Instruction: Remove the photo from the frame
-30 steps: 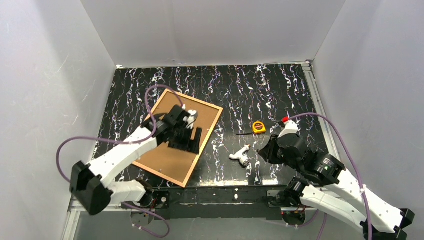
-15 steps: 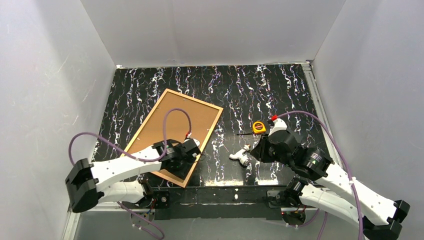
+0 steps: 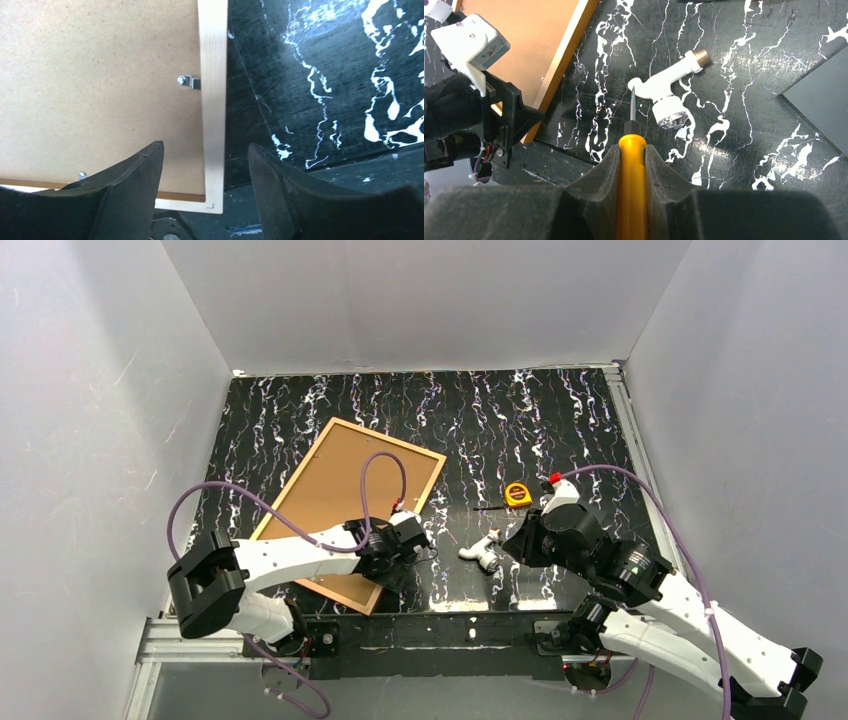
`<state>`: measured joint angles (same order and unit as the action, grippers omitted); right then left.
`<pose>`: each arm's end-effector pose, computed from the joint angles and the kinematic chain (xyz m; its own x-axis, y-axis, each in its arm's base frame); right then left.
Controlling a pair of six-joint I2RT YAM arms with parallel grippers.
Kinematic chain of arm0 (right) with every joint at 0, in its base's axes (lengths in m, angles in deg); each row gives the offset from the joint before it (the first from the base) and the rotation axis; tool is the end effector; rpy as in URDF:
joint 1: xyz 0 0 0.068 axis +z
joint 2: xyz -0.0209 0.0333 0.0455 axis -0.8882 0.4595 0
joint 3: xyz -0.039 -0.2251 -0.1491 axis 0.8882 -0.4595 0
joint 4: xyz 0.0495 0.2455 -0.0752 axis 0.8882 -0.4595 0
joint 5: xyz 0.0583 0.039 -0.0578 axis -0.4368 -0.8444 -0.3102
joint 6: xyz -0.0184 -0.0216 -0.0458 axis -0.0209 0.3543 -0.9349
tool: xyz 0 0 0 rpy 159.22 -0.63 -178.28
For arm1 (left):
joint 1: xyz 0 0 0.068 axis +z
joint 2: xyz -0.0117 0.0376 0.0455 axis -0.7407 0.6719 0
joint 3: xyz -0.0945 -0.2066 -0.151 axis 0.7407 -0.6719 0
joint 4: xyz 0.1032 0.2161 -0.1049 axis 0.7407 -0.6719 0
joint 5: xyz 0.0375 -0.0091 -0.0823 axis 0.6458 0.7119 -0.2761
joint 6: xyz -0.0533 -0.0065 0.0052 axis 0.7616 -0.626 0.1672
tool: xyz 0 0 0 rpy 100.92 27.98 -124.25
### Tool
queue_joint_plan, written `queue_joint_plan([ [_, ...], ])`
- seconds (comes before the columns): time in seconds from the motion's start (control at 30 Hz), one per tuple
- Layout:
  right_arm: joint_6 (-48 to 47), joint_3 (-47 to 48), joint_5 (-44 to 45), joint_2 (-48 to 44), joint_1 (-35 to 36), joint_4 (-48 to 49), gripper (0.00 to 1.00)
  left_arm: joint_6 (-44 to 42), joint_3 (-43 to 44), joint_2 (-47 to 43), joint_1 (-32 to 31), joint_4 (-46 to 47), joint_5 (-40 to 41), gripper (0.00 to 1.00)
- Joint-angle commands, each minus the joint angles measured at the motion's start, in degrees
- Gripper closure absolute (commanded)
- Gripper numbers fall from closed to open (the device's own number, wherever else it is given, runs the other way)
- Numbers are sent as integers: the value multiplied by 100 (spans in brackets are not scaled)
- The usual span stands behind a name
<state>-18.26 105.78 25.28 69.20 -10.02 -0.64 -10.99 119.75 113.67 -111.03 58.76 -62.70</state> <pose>0.0856 0.0971 0.2836 -0.7045 0.1928 -0.6830 -0.2089 0.8634 0.4592 0.1396 -0.2534 0.2212 -0.6638 0.1401 -0.7347 0.4613 0.8499 -0.2547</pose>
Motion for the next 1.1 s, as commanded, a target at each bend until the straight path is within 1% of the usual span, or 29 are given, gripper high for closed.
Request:
queue_joint_plan([
  [0.0, 51, -53, 47, -59, -17, 91, 99, 326, 83, 254, -39, -259, -65, 42],
  [0.13, 47, -55, 24, -59, -15, 87, 99, 461, 88, 542, -39, -302, 76, 54],
  [0.23, 54, -46, 27, -85, -15, 34, 99, 564, 60, 687, -39, -241, 92, 61],
  [0.33, 55, -53, 29, -101, -12, 15, 99, 725, 110, 819, -39, -224, 161, 75],
  [0.4, 68, -62, 31, -85, -14, 14, 99, 912, 158, 903, -39, -242, 263, 82],
  [0.53, 90, -55, 2, -7, -15, 29, 99, 1616, 371, 1031, -39, -287, 638, 99],
  [0.73, 103, -79, -19, 120, -15, 41, 99, 2822, 998, 1326, -39, -435, 1250, 100],
  [0.83, 115, -90, -32, 167, -16, 23, 99, 3123, 1321, 1633, -27, -323, 1373, 100],
  [0.97, 134, -98, -27, 196, -14, -9, 99, 3238, 1572, 1961, 37, 93, 1171, 100],
  [1.07, 145, -115, 4, 205, -15, -25, 99, 3248, 1643, 2116, 137, 416, 669, 100],
])
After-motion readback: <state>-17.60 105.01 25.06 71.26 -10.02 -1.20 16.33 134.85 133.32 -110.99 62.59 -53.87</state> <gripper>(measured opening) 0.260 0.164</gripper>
